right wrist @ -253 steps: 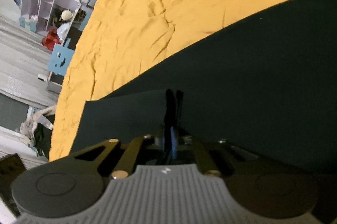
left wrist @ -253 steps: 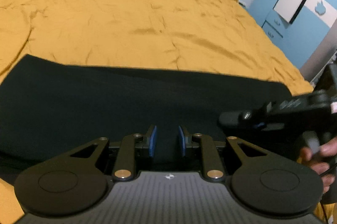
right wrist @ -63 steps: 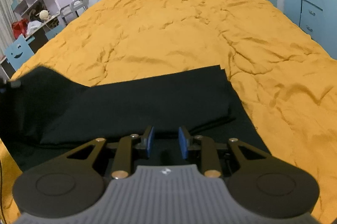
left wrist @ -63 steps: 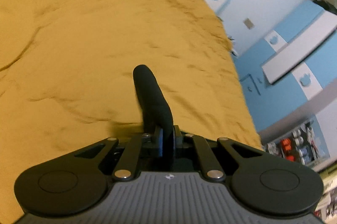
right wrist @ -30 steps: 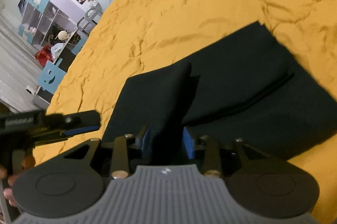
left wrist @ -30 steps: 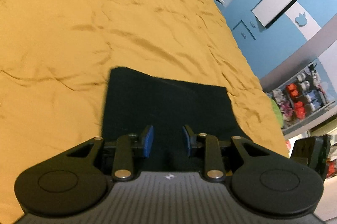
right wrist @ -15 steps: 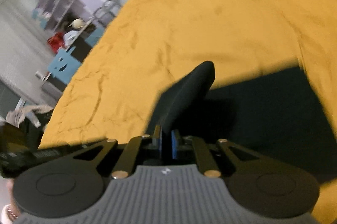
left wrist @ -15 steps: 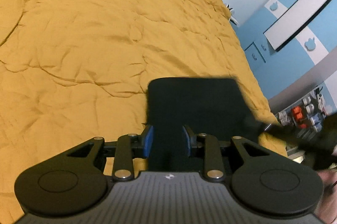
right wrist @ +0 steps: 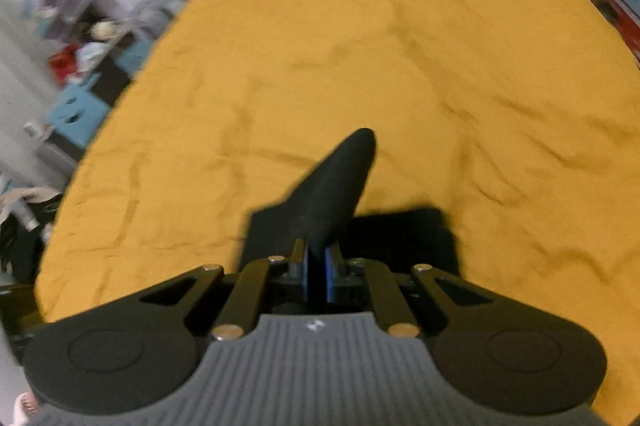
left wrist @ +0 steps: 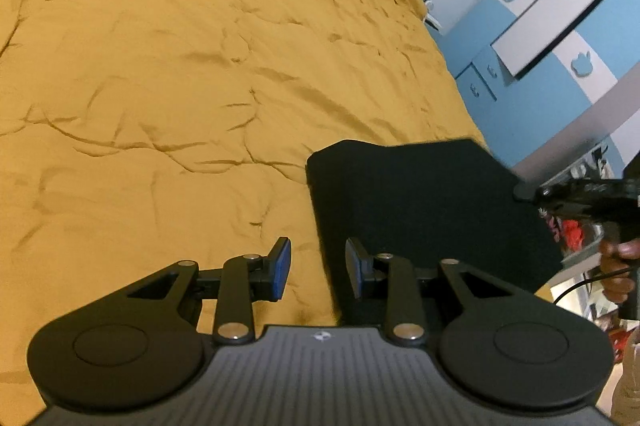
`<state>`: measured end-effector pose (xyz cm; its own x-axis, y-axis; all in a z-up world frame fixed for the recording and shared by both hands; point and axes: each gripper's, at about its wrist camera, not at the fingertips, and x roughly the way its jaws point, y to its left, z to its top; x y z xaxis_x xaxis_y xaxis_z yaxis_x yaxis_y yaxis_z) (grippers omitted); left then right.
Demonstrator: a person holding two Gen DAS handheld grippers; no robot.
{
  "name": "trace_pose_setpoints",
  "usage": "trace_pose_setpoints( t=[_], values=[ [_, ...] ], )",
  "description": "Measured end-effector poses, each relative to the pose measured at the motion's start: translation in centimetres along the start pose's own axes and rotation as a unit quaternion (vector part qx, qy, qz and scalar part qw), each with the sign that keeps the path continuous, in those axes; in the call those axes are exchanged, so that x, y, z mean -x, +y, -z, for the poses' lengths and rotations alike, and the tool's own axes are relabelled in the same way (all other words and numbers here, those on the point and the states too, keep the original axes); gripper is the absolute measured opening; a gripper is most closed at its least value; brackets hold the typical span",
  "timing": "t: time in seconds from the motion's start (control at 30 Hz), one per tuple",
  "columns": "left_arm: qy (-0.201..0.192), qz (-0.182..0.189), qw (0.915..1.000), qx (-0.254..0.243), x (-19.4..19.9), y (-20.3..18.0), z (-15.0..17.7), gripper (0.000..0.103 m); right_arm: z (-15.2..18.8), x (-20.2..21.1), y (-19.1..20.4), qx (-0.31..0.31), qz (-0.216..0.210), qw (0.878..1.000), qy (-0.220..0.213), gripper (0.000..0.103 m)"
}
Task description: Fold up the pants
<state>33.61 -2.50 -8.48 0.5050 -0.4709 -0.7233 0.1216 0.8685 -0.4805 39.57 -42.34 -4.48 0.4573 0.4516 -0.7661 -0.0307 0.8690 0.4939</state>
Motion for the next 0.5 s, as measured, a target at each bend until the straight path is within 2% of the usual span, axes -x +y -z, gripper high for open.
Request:
trace_pose_setpoints(
  t=[0.1,0.2,0.27,0.4,0.5],
  values=[
    [0.009,-0.010,0.9999,-0.007,-0.7,-0.2,0.0,0.033,0.6,-0.2,-3.0,-0.033,-0.005,0.999,-0.007,0.003],
    [0.014,-0.015,0.9998,-0.009,-1.2,-0.3,0.0,0.033,0.9,1.0,-2.9,-0.022,-0.021,0.999,-0.028,0.002],
    [0.018,-0.015,0.9996,-0.013,-1.7,-0.5,0.0,0.033,1.0,0.5,-2.5,-0.004,0.009,1.000,-0.023,0.002],
    [0.022,-0.007,0.9995,-0.022,-2.8,-1.1,-0.1,0.033,2.4,-3.3,-4.2,0.008,0.068,0.997,0.017,0.002],
    [0.026,-0.009,0.9989,-0.039,-3.6,-1.9,-0.1,0.033,3.6,-4.5,-6.0,-0.002,0.082,0.996,0.023,0.005]
  ],
)
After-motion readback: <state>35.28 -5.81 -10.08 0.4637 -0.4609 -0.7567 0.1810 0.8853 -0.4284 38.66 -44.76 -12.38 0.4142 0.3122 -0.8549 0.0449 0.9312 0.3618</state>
